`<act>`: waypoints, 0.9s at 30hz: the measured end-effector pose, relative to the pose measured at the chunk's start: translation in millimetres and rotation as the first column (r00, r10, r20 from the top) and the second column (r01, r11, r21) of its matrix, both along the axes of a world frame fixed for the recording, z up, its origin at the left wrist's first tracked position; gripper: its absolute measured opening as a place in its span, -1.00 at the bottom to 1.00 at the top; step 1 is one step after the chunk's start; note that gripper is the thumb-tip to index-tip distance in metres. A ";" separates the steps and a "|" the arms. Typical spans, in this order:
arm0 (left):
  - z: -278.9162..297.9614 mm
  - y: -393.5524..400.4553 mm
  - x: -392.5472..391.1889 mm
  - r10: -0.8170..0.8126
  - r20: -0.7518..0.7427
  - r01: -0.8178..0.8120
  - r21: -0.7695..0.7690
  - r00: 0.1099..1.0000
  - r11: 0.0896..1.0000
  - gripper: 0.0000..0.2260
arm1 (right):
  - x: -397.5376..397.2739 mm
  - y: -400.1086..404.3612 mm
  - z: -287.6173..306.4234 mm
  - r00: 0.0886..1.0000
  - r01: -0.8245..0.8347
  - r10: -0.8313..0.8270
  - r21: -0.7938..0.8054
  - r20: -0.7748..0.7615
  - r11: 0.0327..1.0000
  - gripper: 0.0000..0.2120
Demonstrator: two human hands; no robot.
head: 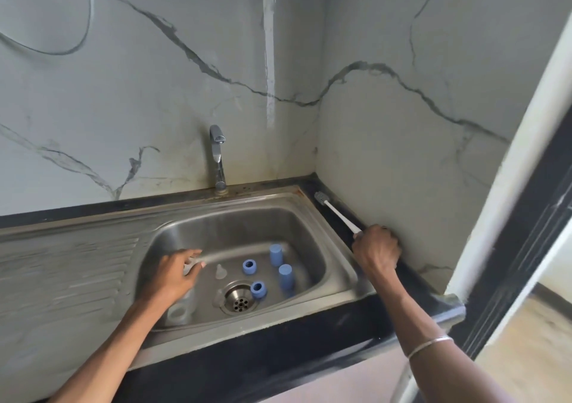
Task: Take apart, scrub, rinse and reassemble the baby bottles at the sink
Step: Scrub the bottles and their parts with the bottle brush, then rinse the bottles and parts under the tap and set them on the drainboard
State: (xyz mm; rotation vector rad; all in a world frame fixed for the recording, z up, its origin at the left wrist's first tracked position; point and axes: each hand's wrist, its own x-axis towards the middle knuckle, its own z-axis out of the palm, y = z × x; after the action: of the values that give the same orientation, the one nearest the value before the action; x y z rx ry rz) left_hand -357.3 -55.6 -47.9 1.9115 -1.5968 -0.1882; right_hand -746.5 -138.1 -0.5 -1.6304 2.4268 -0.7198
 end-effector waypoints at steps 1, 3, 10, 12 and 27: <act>0.5 -0.8 -0.5 0.014 0.026 -0.014 0.014 1.000 1.000 -0.70 | -0.8 0.1 -1.2 0.999 -0.008 0.008 -0.005 -0.038 1.000 -0.70; 3.3 -0.4 -3.5 0.026 0.055 -0.028 0.034 0.998 0.999 -0.65 | -2.7 0.8 -4.3 0.997 -0.024 0.023 -0.012 -0.078 1.000 -0.69; 14.0 8.2 -13.5 0.006 0.082 -0.009 0.034 0.997 0.999 -0.58 | -4.6 -1.3 -10.5 0.990 -0.059 0.056 -0.021 -0.126 0.998 -0.63; 17.2 9.9 -15.4 0.011 0.079 -0.014 0.044 0.997 0.999 -0.57 | -5.4 -1.1 -12.3 0.984 -0.057 0.050 -0.036 -0.169 0.998 -0.64; 21.1 22.1 -5.0 0.080 0.032 -0.082 0.070 0.996 0.994 -0.56 | 29.9 10.4 -18.2 0.950 -0.266 0.217 -0.216 -0.225 0.939 -0.63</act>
State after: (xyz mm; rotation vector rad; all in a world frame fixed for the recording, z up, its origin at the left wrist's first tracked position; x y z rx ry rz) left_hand -362.3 -33.5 -26.8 2.0380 -1.5471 -0.1860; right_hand -716.6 -127.7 -18.7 -2.1472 2.2724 -0.8807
